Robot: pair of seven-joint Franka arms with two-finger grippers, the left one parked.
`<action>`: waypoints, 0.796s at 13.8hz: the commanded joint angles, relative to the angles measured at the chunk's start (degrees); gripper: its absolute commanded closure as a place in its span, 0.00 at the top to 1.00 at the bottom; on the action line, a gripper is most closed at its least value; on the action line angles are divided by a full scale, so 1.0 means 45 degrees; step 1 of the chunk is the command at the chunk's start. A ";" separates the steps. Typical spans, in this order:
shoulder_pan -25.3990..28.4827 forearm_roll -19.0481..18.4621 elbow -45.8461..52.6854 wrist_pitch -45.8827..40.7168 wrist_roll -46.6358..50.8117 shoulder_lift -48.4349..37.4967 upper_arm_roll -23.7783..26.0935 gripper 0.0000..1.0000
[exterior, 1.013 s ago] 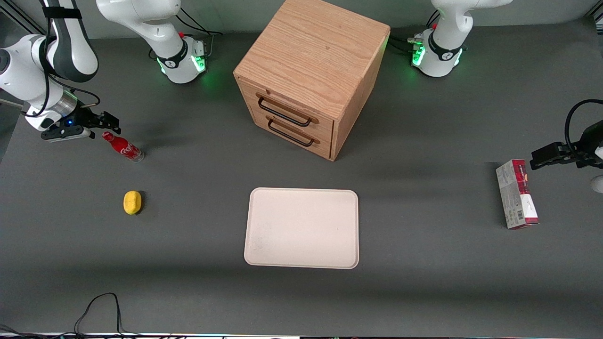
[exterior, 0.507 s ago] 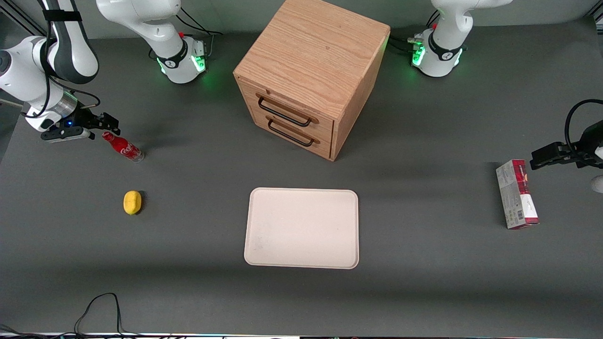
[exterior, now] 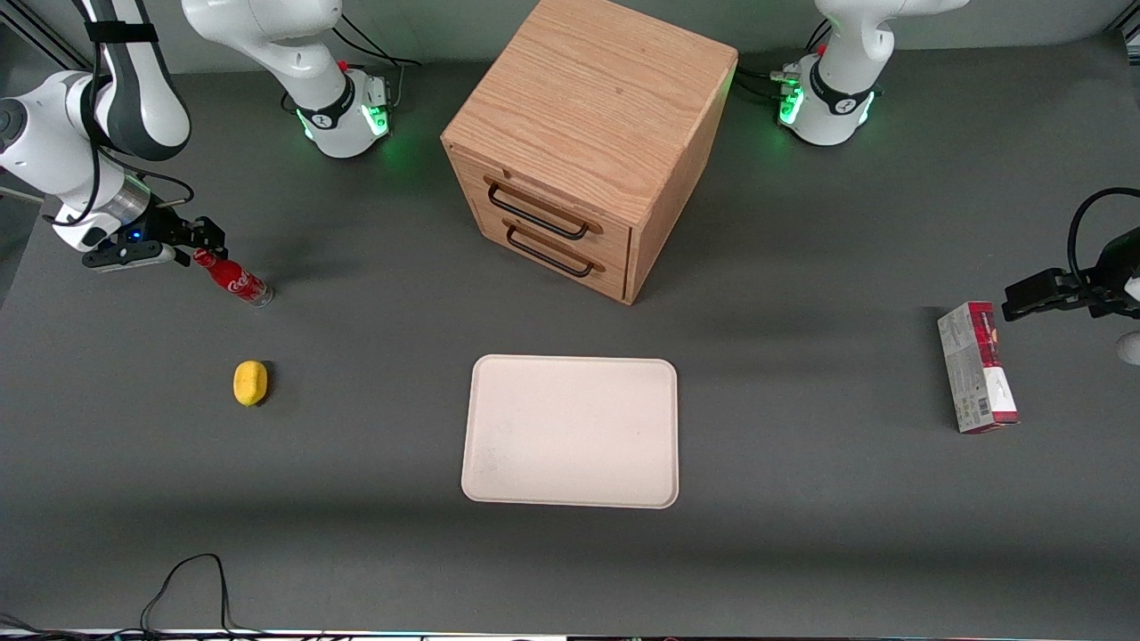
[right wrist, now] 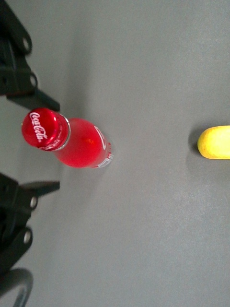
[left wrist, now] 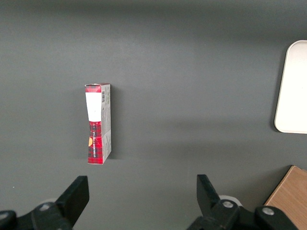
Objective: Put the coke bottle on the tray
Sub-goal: 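Close the right gripper around the bottle's cap end, then lift the bottle and carry it toward the cream tray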
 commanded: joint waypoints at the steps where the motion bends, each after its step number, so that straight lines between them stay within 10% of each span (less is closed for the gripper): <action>1: 0.0248 -0.0250 -0.0074 0.0286 0.0006 0.0001 -0.0099 0.00; 11: 0.0520 -0.0114 0.1462 -0.1930 0.0104 -0.0155 0.0134 0.00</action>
